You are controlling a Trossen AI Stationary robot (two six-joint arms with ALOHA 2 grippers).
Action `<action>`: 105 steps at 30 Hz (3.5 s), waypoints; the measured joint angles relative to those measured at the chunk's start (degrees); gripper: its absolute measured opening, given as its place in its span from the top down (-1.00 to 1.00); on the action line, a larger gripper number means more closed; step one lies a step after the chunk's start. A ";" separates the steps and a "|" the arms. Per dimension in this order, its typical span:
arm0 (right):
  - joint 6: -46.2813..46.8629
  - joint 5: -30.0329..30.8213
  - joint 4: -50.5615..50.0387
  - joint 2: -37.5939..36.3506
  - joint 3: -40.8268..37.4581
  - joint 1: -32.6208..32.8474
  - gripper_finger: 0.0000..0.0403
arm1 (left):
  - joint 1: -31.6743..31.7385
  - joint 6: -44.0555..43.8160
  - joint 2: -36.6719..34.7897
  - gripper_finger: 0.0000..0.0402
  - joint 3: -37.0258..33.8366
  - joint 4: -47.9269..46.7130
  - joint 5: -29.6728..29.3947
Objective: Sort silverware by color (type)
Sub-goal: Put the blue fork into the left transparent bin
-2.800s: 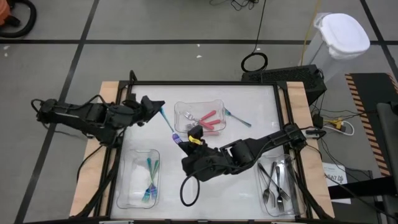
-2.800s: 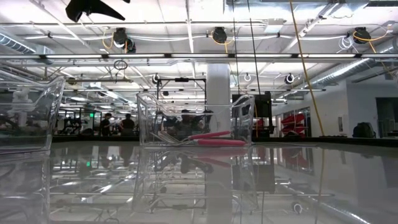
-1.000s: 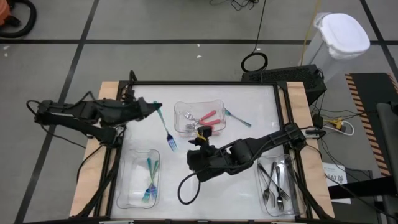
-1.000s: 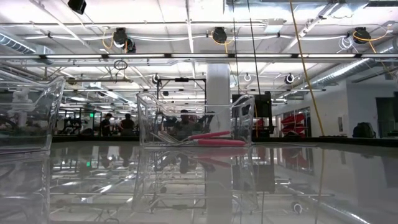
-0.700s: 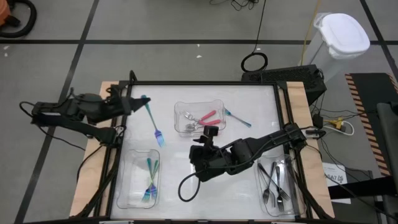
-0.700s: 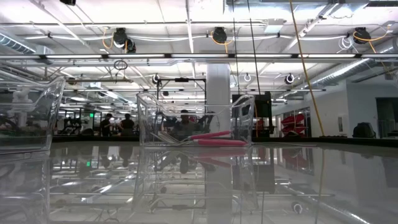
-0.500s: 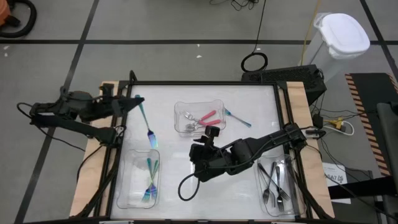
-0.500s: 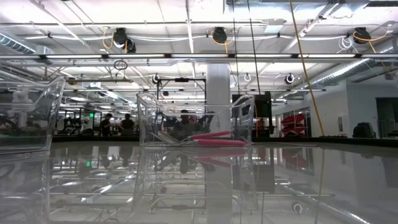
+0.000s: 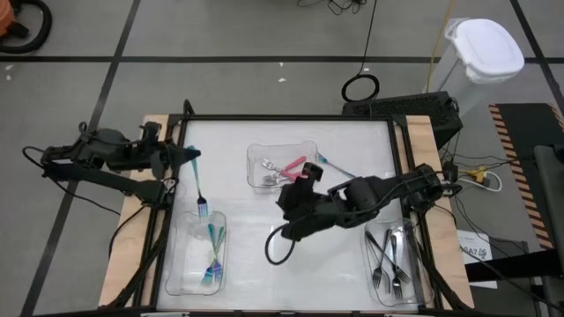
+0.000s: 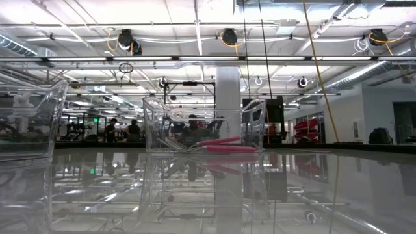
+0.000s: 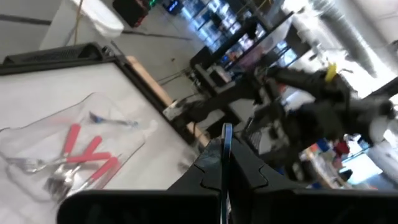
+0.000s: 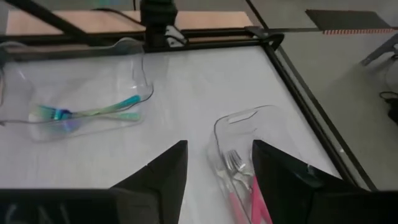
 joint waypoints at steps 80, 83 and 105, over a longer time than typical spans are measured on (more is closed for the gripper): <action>4.50 -0.02 -9.26 -0.90 0.00 -1.82 0.14 | -47.85 -24.32 12.74 0.95 -28.51 19.14 -32.91; 4.50 -0.02 -9.23 -0.90 0.00 -1.95 0.14 | -48.36 -28.86 12.80 0.95 -30.69 18.93 -33.52; 4.52 0.02 -9.22 -0.90 0.00 -2.02 0.14 | -48.46 -35.08 12.90 0.95 -34.02 17.26 -29.68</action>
